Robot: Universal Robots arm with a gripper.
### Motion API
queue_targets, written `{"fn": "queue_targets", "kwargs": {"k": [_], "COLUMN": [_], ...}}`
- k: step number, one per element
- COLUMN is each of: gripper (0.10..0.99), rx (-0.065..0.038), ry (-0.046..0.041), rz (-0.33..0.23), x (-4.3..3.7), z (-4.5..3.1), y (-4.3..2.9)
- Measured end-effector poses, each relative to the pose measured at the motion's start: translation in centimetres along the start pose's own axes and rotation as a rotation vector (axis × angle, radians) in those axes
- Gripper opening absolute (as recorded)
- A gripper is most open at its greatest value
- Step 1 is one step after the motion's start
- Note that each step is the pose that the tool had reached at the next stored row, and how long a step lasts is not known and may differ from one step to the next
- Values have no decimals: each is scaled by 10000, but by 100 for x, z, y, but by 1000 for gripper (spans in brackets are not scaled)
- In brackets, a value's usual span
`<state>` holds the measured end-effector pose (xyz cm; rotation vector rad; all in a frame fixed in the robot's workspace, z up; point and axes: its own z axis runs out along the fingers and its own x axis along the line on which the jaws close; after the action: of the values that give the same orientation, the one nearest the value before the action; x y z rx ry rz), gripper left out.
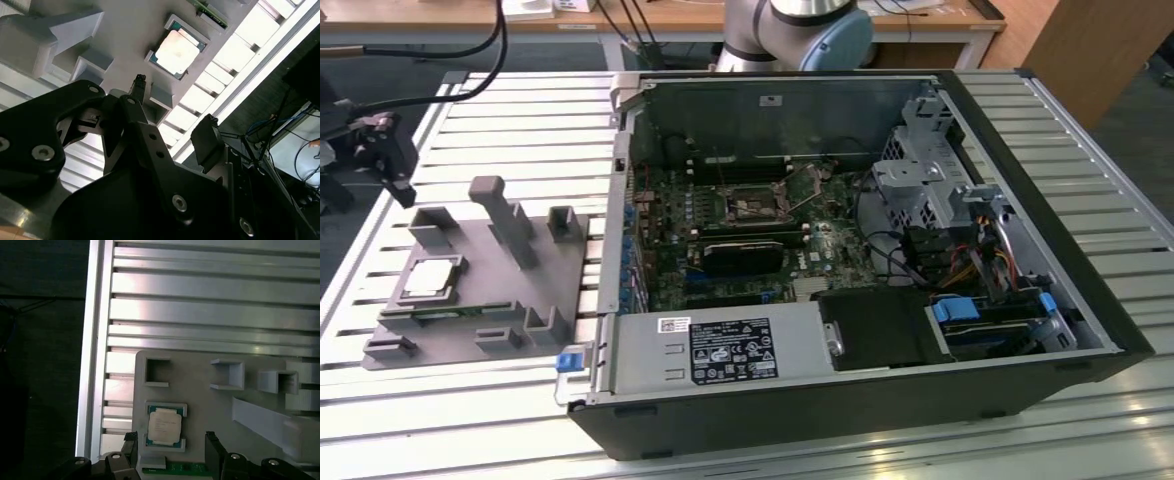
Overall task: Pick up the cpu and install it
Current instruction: 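Pick up the cpu and move it towards the insertion slot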
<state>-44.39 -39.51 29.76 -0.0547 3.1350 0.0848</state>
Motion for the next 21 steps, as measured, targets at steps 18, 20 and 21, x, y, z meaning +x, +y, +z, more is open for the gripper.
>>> {"fn": "queue_targets", "kwargs": {"k": [18,20,21], "gripper": [643,643,643], "rx": [-9,-9,-9], "ry": [32,33,32], "rz": [2,3,2], "x": [6,8,8], "z": [316,351,369], "y": [-113,-136,-147]}}
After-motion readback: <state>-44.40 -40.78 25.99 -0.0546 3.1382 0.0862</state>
